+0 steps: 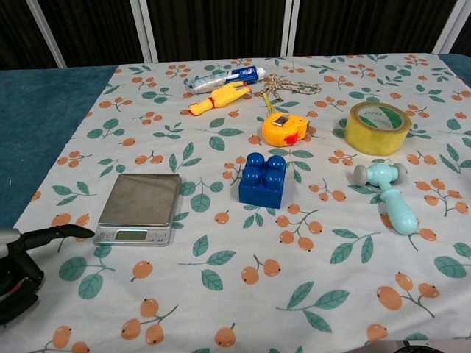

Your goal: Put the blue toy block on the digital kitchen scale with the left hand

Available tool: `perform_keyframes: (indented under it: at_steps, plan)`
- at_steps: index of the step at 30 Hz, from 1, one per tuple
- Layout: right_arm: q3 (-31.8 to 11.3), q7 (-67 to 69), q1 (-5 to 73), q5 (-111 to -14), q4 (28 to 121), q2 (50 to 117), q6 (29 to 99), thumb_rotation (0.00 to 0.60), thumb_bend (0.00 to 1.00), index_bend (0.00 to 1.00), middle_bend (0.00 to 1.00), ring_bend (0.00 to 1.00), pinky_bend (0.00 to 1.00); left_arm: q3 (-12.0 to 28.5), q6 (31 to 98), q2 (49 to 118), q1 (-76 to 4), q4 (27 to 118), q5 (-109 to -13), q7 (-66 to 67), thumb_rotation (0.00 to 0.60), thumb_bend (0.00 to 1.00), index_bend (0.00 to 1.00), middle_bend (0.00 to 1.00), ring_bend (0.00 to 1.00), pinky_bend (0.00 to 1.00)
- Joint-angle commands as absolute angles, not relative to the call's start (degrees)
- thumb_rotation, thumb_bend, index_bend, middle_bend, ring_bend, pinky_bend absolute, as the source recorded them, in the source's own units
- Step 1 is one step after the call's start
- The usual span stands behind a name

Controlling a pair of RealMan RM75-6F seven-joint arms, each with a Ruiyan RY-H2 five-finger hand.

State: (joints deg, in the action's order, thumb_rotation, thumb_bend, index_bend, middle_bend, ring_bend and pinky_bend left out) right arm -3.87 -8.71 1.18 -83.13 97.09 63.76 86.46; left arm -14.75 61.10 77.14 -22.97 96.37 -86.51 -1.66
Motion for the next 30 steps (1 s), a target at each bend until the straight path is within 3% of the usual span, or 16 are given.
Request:
perform_keyframes:
  at_steps: [1,30]
  plan:
    - [-3.91,-8.64,1.16,-83.06,97.05,63.72,86.46,0.6,0.2,0.0,0.0,0.05,0.18,-14.15,60.72,77.55,-22.98,96.35,-86.29,-0.66,0.6,0.52,0.03,0.74,0.77,0.86]
    - [-3.89,-8.62,1.19,-83.04,97.1,63.58,86.34,0.6,0.2,0.0,0.0,0.05,0.18,-11.99,57.48,77.93,-22.54,96.1,-85.12,0.39,0.6,0.52,0.05,0.74,0.77,0.86]
